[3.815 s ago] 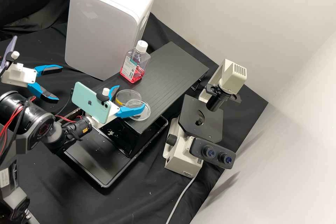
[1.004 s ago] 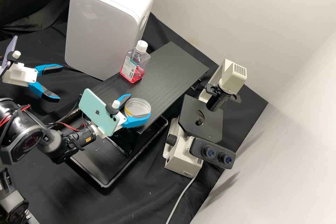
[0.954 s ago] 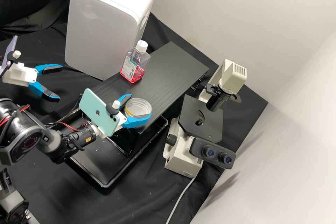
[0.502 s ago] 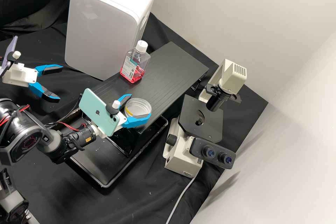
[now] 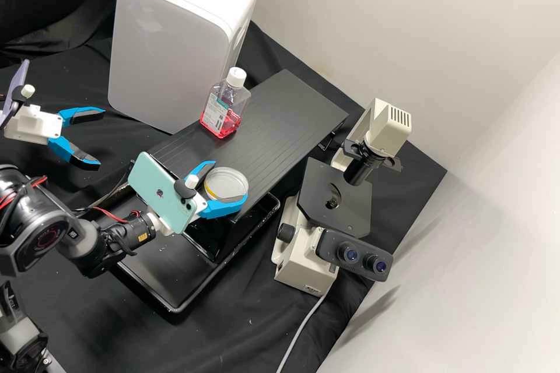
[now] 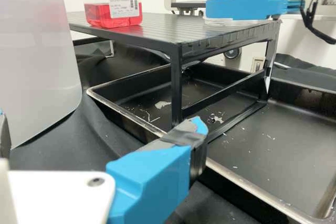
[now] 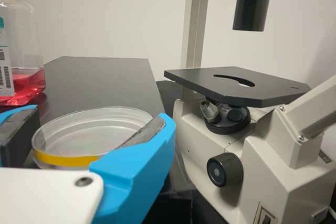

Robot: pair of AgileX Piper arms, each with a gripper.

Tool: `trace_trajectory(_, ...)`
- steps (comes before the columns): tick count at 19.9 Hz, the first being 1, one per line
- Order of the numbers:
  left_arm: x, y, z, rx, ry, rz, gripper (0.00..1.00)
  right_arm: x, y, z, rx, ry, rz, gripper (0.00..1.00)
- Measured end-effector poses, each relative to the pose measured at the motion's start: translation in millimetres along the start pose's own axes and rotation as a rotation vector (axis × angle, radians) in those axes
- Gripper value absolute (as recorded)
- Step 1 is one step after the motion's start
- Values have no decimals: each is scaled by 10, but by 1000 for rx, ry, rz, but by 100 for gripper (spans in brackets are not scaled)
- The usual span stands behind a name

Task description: Place the lid on the petri dish

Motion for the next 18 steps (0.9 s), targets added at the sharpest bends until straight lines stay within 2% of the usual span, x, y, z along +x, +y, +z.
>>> trace_trajectory(3, 0, 0, 0, 0, 0, 0, 100, -10, 17, 23, 23, -4, 1, 0)
trace_trajectory(4, 0, 0, 0, 0, 0, 0, 100, -10, 18, 25, 20, -2, -1, 0)
trace_trajectory(5, 0, 1, -2, -1, 2, 1, 100, -9, 22, 29, 22, -4, 1, 100)
trace_trajectory(18, 0, 2, -6, -3, 7, 2, 100, -9, 26, 33, 29, -9, 6, 100)
